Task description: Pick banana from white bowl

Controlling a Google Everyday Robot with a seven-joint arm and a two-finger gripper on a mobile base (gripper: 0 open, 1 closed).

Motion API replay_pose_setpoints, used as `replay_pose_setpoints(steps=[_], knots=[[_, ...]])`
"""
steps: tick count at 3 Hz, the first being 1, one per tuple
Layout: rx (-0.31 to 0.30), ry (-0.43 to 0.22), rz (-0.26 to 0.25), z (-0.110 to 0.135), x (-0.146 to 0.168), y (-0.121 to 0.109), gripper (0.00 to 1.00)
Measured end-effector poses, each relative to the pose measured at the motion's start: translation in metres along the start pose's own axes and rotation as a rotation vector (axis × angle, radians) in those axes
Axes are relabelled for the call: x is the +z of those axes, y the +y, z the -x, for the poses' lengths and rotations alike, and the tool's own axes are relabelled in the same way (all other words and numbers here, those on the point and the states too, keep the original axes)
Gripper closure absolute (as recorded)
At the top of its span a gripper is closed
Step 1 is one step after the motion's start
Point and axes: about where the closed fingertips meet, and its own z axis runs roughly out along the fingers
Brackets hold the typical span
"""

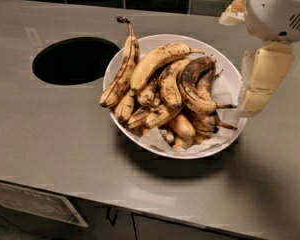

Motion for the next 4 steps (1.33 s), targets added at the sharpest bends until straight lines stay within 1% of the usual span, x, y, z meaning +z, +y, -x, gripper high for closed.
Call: replay_pose_setpoints(steps=[1, 2, 3, 4], knots=[[-0.002, -0.002, -0.006, 0.001, -0.001, -0.001, 0.00], [-0.036, -0.007, -0.031, 0.013, -0.007, -0.006, 0.00], [-0.129, -0.013, -0.036, 0.041, -0.008, -0.021, 0.00], [-0.224, -0.019, -0.010, 0.073, 0.003, -0.037, 0.00]])
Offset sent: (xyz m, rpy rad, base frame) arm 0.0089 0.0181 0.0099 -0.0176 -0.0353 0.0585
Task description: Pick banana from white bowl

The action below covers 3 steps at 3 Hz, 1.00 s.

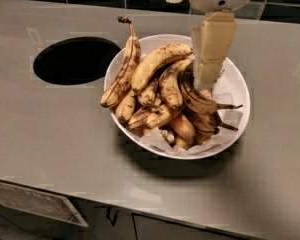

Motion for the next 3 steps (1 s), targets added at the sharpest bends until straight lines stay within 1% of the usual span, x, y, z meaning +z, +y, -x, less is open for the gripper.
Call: replay_pose_setpoints(steps=[1, 2, 3], knots=[[-0.064, -0.027, 0.042, 0.021, 0.022, -0.017, 0.00], [-0.091, -0.059, 0.030, 0.033, 0.037, -0.030, 0.00], [-0.085, -0.071, 0.005, 0.032, 0.037, -0.038, 0.00]])
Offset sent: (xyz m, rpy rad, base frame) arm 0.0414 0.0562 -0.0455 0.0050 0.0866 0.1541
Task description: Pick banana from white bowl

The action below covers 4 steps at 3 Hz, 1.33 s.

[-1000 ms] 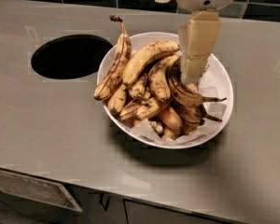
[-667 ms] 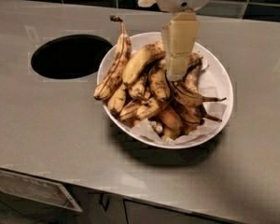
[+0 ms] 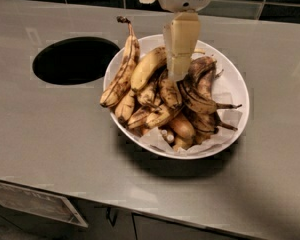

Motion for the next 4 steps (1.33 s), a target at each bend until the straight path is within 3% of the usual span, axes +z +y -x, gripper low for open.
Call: replay_pose_setpoints(steps=[1, 4], knots=[[0.004, -0.016, -0.009, -0.002, 0.004, -0.010, 0.00], [-0.006, -0.107, 0.096, -0.009, 0.049, -0.026, 0.00]])
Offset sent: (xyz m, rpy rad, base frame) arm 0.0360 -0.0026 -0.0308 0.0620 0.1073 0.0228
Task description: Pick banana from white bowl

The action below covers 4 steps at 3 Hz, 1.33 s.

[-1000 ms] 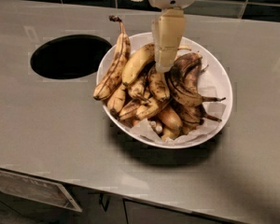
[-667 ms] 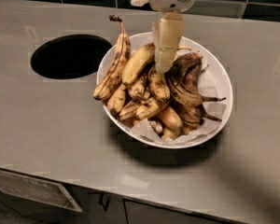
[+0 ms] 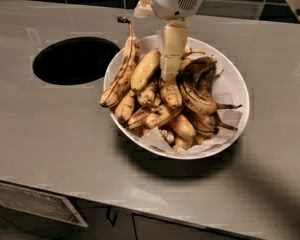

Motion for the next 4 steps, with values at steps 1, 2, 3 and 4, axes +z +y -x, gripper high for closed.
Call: replay_pose_setpoints(steps=[1, 2, 3, 4], knots=[[0.008, -0.005, 0.034, 0.000, 0.005, -0.002, 0.18], [0.035, -0.019, 0.049, -0.004, 0.004, -0.001, 0.22], [0.055, -0.050, 0.074, -0.009, 0.004, 0.001, 0.18], [0.059, -0.092, 0.102, -0.011, 0.009, -0.003, 0.17]])
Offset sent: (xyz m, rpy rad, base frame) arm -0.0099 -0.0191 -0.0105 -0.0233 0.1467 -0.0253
